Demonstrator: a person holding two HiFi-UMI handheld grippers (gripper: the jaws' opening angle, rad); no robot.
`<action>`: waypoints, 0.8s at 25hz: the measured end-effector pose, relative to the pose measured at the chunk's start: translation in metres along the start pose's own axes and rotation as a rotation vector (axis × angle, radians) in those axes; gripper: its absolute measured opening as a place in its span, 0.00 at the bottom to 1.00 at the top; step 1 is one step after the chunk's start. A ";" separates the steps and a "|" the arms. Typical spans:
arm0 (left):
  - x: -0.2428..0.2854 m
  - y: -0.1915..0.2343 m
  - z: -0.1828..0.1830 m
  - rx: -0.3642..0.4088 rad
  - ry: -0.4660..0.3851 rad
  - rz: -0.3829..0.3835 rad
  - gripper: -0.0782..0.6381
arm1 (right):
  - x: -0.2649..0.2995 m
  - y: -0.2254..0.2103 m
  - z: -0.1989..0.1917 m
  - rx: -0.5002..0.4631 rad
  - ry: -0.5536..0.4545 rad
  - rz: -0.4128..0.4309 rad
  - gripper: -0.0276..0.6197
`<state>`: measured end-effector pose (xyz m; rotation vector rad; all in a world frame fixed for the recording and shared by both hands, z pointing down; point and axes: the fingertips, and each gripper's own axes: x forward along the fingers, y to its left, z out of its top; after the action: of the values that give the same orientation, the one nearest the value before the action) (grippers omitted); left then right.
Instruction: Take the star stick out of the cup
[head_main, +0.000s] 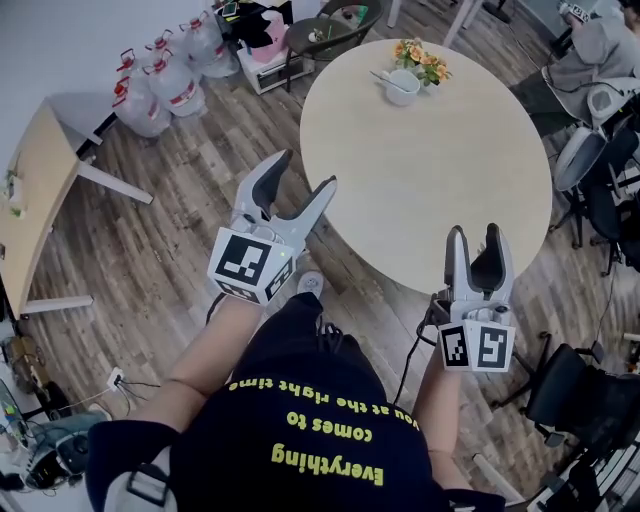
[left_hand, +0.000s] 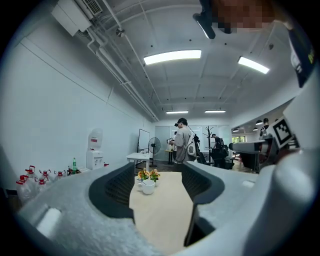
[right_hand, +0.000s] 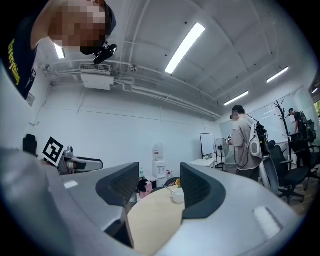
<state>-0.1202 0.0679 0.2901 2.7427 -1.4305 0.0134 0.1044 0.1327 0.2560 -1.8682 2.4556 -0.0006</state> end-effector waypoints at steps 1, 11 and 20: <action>0.008 0.007 0.001 0.000 0.000 -0.007 0.52 | 0.009 0.000 0.000 -0.005 0.002 -0.007 0.43; 0.076 0.057 0.006 0.008 0.016 -0.062 0.52 | 0.077 -0.012 -0.006 0.007 0.036 -0.048 0.42; 0.136 0.051 -0.006 -0.002 0.038 -0.012 0.52 | 0.120 -0.066 -0.011 0.018 0.033 0.012 0.42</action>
<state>-0.0844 -0.0725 0.3024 2.7340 -1.4039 0.0634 0.1357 -0.0010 0.2639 -1.8608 2.4798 -0.0530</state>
